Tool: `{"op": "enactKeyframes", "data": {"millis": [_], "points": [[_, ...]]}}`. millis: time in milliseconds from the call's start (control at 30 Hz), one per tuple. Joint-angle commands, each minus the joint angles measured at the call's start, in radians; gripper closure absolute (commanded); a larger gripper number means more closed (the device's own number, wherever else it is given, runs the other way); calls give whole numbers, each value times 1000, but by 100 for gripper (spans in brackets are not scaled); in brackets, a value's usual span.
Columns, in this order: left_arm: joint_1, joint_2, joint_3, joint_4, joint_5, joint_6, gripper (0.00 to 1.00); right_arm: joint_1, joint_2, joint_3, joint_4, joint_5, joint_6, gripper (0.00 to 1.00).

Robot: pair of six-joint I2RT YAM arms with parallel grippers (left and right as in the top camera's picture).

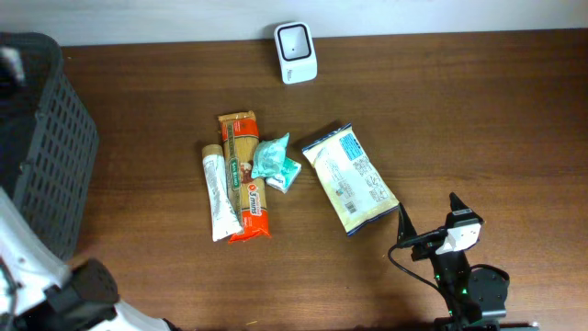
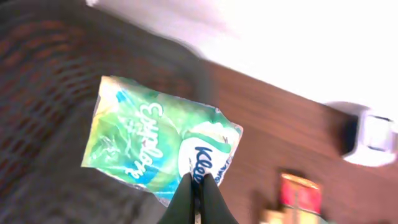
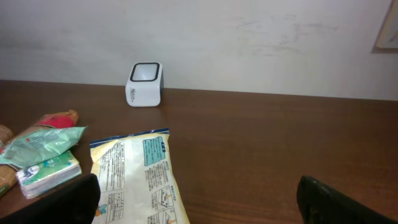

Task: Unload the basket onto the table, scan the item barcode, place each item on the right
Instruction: 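Grasp the green tissue pack in the basket, place it on table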

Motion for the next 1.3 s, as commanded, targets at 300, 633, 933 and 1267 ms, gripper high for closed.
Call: {"op": "enactKeyframes", "data": {"millis": [300,633,933,1267], "points": [[-744,-67,-326,-114,12,82,100,-7,-7,-9,1,-6,-3,1],[-1080,-67,-936,265,15,84,100,-7,-7,-9,1,-6,-3,1],[-1085,-67,-995,317,16,77,57,-7,-7,-9,1,-6,-3,1],[-848,-140,-767,212,11,77,42,-7,-7,-9,0,-6,-3,1]]}}
